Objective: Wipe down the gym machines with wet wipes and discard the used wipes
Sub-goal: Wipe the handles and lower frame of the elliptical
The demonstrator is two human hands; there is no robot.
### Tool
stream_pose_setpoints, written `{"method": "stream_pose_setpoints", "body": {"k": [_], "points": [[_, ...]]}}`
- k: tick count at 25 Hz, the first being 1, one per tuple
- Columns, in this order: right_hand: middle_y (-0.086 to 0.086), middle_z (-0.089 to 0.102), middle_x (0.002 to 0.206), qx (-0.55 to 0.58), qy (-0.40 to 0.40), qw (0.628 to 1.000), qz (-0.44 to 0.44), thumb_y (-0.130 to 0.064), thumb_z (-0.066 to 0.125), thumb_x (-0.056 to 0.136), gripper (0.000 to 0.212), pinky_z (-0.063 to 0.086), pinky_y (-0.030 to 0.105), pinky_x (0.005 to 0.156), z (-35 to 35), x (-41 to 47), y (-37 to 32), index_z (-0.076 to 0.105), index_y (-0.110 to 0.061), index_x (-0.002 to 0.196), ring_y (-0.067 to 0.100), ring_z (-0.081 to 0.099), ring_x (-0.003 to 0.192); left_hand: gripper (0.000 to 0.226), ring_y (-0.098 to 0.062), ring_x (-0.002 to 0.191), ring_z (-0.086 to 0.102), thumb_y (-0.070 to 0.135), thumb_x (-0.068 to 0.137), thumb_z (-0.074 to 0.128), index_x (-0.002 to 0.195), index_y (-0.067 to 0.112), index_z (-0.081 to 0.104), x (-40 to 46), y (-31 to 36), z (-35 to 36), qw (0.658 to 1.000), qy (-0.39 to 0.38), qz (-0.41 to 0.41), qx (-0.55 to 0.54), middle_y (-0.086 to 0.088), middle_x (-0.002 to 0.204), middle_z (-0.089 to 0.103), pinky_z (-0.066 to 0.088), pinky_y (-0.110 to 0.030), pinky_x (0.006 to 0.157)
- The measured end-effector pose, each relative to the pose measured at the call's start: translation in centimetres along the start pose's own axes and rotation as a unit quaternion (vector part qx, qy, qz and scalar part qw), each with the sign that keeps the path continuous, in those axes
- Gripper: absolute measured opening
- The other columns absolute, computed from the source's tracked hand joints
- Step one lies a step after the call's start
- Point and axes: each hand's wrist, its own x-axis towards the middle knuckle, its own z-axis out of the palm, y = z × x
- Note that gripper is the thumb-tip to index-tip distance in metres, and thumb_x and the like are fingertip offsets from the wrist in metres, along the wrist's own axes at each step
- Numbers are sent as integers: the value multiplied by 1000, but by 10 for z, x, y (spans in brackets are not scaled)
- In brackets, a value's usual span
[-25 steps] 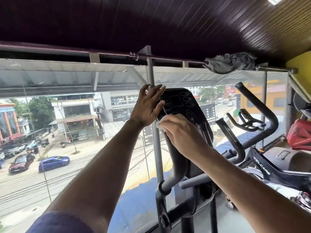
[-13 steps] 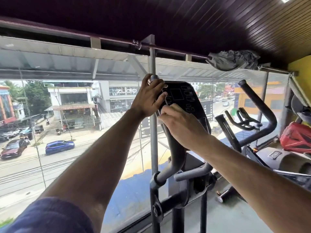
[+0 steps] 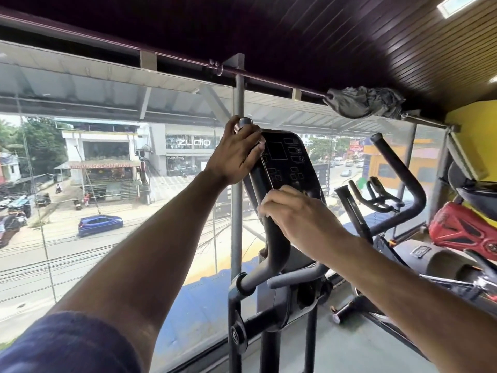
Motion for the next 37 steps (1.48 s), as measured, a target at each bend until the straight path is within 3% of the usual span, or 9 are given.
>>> {"method": "stream_pose_setpoints", "body": {"k": [8,12,18,21,24,29,32,34,37], "points": [[2,66,85,-31,74,997,-19,3,68,87,14,55,42,74,14,73,24,72,-10,86,26,55,91,49,-26,108,62,27,111,27,108,10,72,11,-14,-12,999,-9,41,22,-4,112,69,32,-51,106],[-2,64,84,-11,40,999,7,7,73,81,20,51,29,74,8,50,2,73,-13,85,19,52,87,50,-25,111,60,28,111,26,112,10,72,6,-11,-9,999,10,33,1,-3,114,69,32,-50,107],[-8,52,102,29,-47,998,41,4,66,89,24,55,26,77,2,-28,-27,70,-16,101,9,47,94,42,-25,117,59,32,106,35,110,12,71,1,0,0,999,30,0,-25,-4,113,68,29,-54,116],[-7,49,105,60,-11,996,64,2,66,92,20,58,25,77,4,-26,-19,70,-14,105,8,51,95,45,-25,125,54,42,104,38,115,12,70,0,3,1,998,18,-32,-54,-7,121,65,21,-54,123],[-4,53,103,99,61,988,104,-8,63,99,13,59,28,77,7,-6,-10,72,-12,107,11,53,95,47,-32,139,44,46,103,39,122,14,67,-4,3,4,997,7,-46,-68,-8,133,61,17,-54,125],[-7,54,102,134,90,977,140,-2,62,97,13,55,27,74,22,-39,-35,69,-14,99,11,52,94,54,-34,157,17,53,105,33,133,17,63,-11,10,5,991,-9,-107,-80,-5,153,50,11,-36,126],[-9,57,102,173,88,974,120,-13,58,103,12,55,28,75,23,-65,-38,70,-15,101,10,55,93,55,-30,160,14,45,112,21,136,16,62,-17,19,6,990,3,-119,-80,-7,161,43,11,-47,130],[-8,57,101,181,93,973,112,-17,58,103,14,55,28,80,20,-56,-27,72,-15,103,8,56,96,51,-24,161,5,40,112,24,143,18,59,-22,28,3,983,-6,-159,-90,-4,168,33,12,-44,130],[-5,60,103,169,138,966,139,-18,60,102,15,54,29,87,18,-23,-11,74,-14,106,10,57,97,60,-18,161,-3,50,109,20,155,22,45,-23,37,-7,977,-53,-195,-67,4,173,16,14,-51,129]]}}
